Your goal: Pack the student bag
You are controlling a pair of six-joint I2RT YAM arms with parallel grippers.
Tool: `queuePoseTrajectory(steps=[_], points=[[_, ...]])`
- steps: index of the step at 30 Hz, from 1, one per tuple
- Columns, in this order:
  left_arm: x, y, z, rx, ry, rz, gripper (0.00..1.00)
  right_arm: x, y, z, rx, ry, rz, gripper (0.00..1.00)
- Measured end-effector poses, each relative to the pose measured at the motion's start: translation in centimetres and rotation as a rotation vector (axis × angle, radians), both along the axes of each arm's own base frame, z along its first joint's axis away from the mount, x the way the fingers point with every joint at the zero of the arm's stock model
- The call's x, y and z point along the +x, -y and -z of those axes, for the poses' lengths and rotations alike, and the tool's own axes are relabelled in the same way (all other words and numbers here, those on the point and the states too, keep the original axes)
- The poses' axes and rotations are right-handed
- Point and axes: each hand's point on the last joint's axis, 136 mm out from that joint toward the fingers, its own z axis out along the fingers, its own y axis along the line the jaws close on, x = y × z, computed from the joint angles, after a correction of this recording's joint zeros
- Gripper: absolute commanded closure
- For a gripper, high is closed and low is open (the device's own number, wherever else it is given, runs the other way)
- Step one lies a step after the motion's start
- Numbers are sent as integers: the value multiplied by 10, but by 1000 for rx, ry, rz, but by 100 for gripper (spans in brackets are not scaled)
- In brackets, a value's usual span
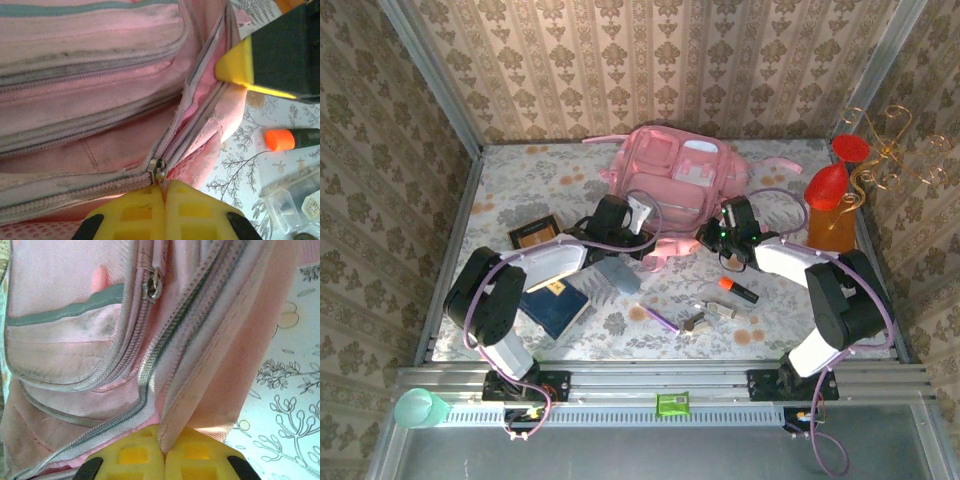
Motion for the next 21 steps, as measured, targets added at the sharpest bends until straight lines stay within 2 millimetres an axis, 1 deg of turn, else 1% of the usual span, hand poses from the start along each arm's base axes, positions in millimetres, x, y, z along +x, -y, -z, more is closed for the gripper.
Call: queuePoseTrajectory(steps=[3,8,16,17,18,21], points=[[1,-7,1,18,24,7,100,-1,0,-14,5,41,-17,100],[5,-9,-14,-9,74,36,100,-7,4,-36,13,105,-54,100],[6,-17,-25,-121,45,92,100,-5,9,-41,-72,135,-128,100],[8,-19,-26,-127,41,88,100,-3,13,-40,-89,135,-127,100],[11,-24,-26,-120,38,69,100,0,21,-39,-114,133,-107,100],[23,-44,-20,-101,19,2,100,8,51,-32,-157,116,-31,100]])
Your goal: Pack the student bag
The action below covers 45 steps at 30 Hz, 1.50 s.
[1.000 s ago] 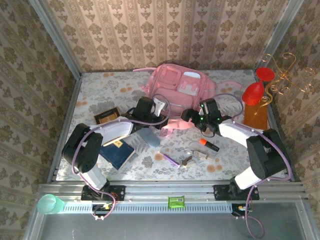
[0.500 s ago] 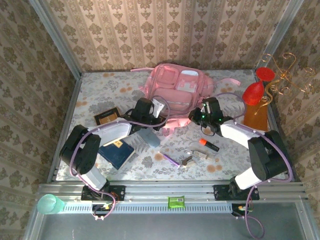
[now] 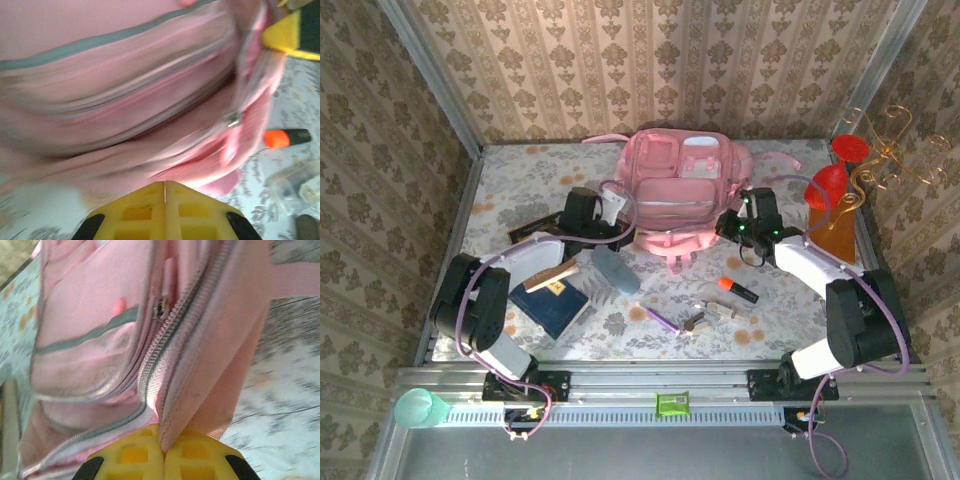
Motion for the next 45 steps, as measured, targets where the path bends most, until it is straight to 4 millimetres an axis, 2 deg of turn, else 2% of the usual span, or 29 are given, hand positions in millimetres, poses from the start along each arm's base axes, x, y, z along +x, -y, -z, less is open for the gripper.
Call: queuePoseTrajectory(steps=[2,6,8,12,14,17,20,25,31,38,45], points=[[3,-6,4,15,-9,-25,100,3,10,7,-13,-15,30,100],[1,-10,16,89,-16,-61,100,2,8,15,-13,-37,28,100],[-3,-7,20,126,-9,-63,90,3,5,12,10,-29,27,100],[-24,17,22,154,12,-9,68,6,0,9,56,-11,32,100],[-34,31,20,158,19,19,61,5,-1,9,67,-13,34,100],[-43,47,11,168,42,40,54,6,-2,10,77,-17,35,100],[-40,60,1,185,73,27,50,6,-2,12,79,-23,37,100],[-27,73,0,242,89,-28,48,6,-3,13,82,-26,38,100],[-17,80,19,355,67,-92,48,8,-6,11,97,-18,42,100],[-7,81,28,452,75,-161,50,10,-9,17,107,-29,40,100],[-2,73,35,541,115,-217,60,11,-11,19,114,-29,35,100]])
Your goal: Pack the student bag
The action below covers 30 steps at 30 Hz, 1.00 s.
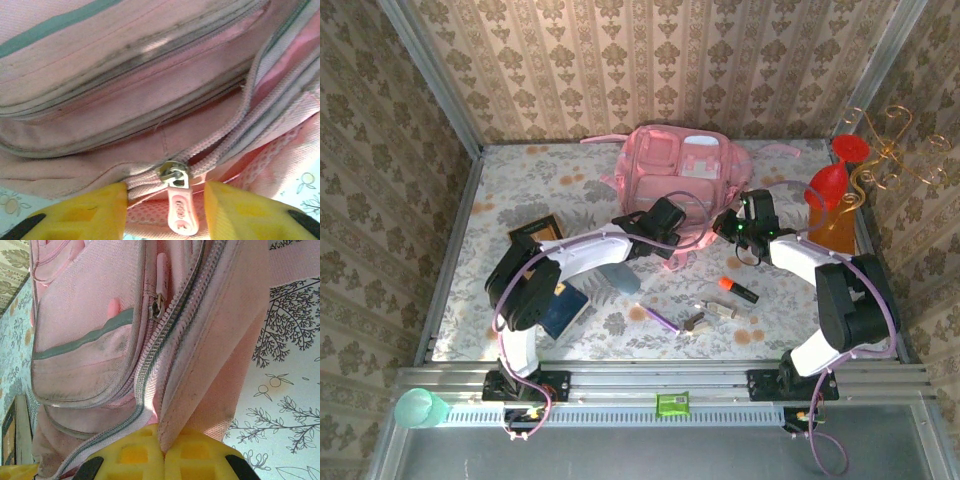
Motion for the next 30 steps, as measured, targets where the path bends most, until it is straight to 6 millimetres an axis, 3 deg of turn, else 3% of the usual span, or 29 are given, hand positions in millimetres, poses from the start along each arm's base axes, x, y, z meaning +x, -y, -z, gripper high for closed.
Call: queuePoseTrajectory(steps=[9,15,20,30], points=[[2,-11,2,62,19,-18,79,0,0,1,0,-2,-1,100],[-1,-10,5,55,5,-7,100,0,0,2,-1,-4,-1,100],[-2,-13,8,15,-22,5,100,0,1,2,-13,0,-2,100],[6,-44,4,-117,-72,15,100,-2,4,6,-88,14,-52,100]])
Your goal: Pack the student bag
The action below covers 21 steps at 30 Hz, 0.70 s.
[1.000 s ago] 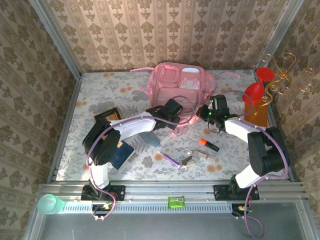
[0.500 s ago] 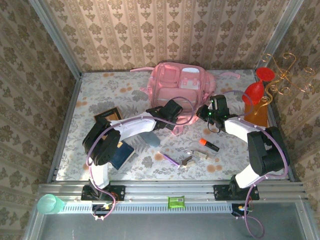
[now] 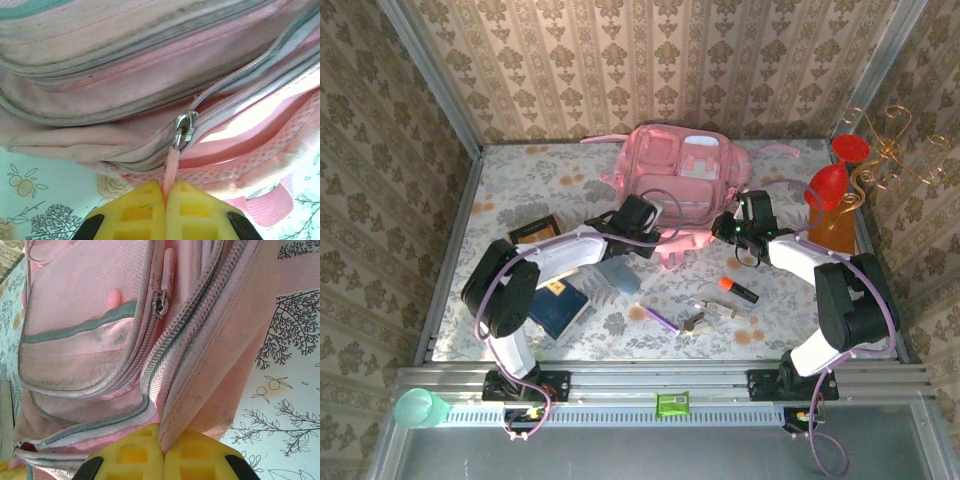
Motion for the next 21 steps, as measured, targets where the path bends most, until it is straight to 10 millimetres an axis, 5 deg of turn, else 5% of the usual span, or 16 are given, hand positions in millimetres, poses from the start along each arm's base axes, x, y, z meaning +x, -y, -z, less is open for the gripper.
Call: queuePoseTrajectory(steps=[11,17,21], points=[[7,-6,0,-71,-18,62,100,16,10,-12,-49,8,-56,99],[-4,7,-6,-160,-50,127,100,29,20,-1,-61,-58,-40,64],[-11,19,-14,-180,-64,157,100,37,30,-14,-94,-53,-14,44]])
